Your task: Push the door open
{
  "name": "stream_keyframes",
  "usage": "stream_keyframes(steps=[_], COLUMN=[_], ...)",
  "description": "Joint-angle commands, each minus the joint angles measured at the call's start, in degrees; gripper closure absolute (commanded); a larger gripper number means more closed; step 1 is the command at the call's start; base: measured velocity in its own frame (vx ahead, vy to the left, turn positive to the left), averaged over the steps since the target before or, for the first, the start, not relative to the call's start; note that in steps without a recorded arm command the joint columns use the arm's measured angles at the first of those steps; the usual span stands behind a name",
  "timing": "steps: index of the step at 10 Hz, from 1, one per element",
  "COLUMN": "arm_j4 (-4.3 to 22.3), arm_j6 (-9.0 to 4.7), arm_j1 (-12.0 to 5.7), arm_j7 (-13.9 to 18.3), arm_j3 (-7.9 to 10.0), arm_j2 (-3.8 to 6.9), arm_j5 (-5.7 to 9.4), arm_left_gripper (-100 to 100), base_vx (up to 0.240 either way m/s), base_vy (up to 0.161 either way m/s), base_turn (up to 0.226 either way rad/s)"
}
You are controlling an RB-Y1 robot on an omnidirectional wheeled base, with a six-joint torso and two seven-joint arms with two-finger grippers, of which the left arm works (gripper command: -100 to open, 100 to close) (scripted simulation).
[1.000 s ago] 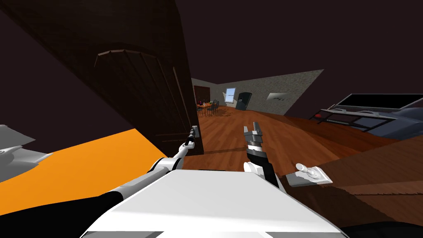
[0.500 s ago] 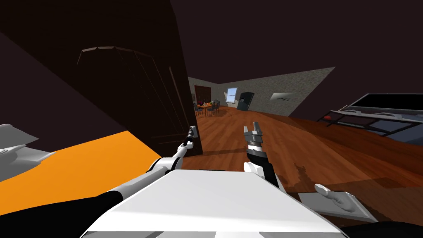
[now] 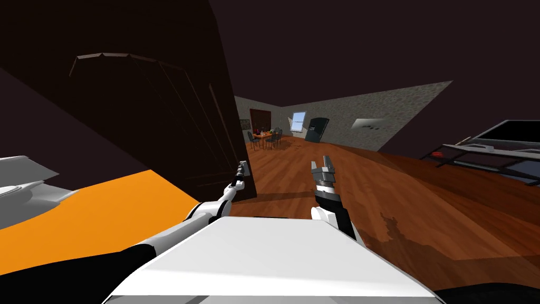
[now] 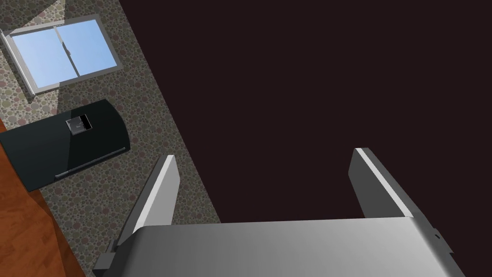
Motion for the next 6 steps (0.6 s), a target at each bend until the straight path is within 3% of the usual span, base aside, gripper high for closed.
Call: stream_keyframes(steps=[1, 2, 3, 6], arm_j4=[-0.2, 0.8, 1.0, 1.3], arm_j6=[0.15, -0.23, -0.47, -0.58], arm_j1=[-0.09, -0.37, -0.38, -0.13], arm_j7=[-0.2, -0.1, -0.4, -0.9], arm_j3=[0.58, 0.41, 1.32, 2.69], arm_j2=[0.47, 0.42, 1.04, 1.80], arm_j5=[0.27, 0.20, 0.63, 1.27], arm_left_gripper=[100, 100, 100, 100], base_vx=[0.177, 0.081, 0.124, 0.204], base_vy=[-0.075, -0.025, -0.050, -0.054], base_turn=[0.048, 0.030, 0.042, 0.056])
